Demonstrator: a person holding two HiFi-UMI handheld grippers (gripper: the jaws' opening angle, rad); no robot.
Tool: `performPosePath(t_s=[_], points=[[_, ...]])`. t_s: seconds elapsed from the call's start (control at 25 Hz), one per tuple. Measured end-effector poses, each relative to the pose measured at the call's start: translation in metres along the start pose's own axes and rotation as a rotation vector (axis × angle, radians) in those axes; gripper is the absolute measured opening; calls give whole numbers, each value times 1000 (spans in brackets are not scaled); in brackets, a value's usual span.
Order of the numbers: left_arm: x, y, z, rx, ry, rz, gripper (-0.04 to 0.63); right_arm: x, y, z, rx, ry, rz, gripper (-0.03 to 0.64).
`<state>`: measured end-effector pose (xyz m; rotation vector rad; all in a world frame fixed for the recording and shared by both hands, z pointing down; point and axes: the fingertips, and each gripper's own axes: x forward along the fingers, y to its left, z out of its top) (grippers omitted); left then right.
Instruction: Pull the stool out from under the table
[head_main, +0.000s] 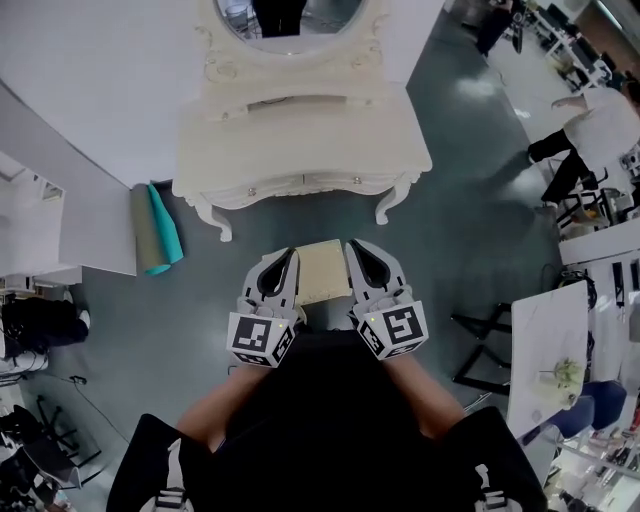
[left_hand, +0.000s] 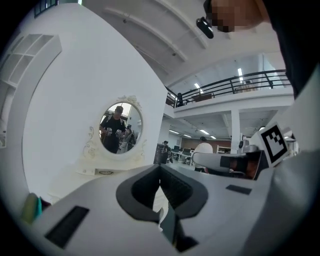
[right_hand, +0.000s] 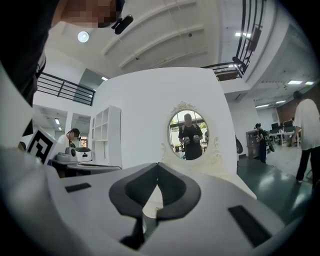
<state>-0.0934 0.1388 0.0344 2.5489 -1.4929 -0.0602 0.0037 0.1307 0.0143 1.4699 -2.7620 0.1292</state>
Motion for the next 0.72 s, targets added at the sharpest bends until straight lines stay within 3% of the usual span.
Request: performPosePath(t_s=[0.32, 0.72], points=[[9, 3, 7, 68, -25, -21, 15, 7, 3, -9, 4, 25, -46, 18], [14, 33, 11, 72, -27, 14, 15, 38, 10, -7, -19, 29, -30, 18]])
